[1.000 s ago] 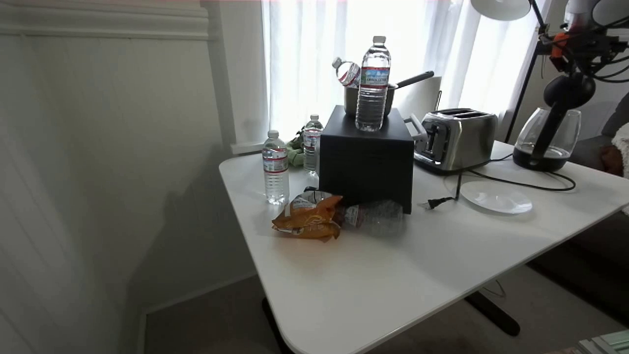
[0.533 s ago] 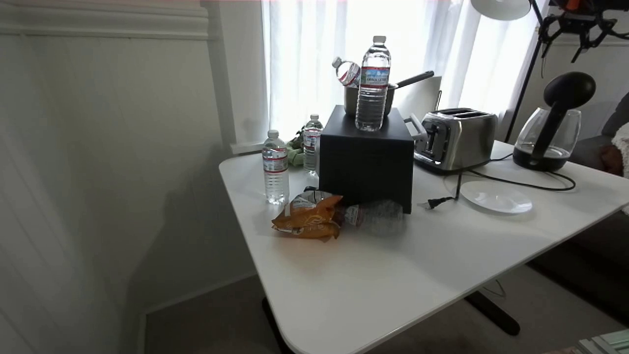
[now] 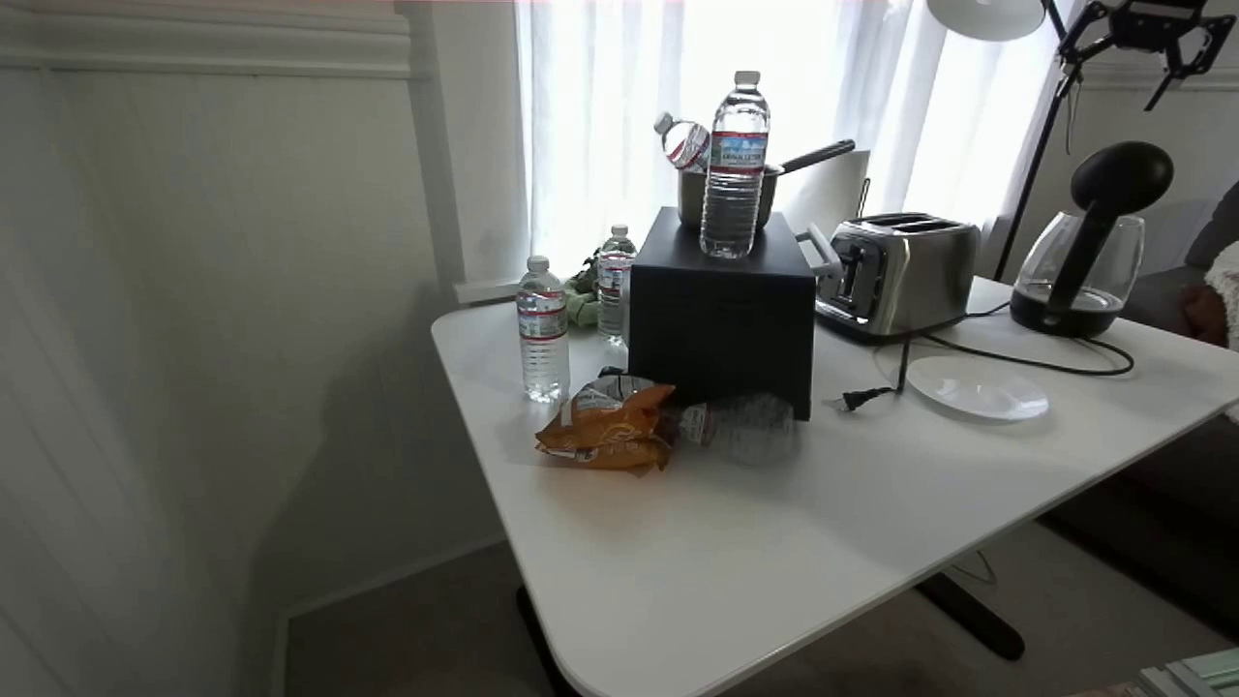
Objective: Press the lid ejecting button of the electric kettle
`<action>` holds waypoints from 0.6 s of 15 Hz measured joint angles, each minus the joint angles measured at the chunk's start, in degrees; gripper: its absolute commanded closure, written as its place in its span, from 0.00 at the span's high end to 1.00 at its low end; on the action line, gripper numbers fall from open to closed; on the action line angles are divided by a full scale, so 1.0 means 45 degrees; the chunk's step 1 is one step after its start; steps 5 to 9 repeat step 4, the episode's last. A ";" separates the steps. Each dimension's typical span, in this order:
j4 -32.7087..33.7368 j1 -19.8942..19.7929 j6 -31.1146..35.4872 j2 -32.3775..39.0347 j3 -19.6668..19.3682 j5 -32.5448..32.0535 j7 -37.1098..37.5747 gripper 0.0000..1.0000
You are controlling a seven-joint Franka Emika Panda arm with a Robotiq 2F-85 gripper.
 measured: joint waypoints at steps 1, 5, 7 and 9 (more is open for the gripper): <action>0.0051 -0.0021 -0.0707 -0.0058 0.0001 -0.0030 -0.0480 1.00; 0.0067 -0.0060 -0.0820 -0.0016 0.0018 -0.0030 -0.0566 1.00; 0.0067 -0.0060 -0.0820 -0.0016 0.0018 -0.0030 -0.0566 1.00; 0.0067 -0.0060 -0.0820 -0.0016 0.0018 -0.0030 -0.0566 1.00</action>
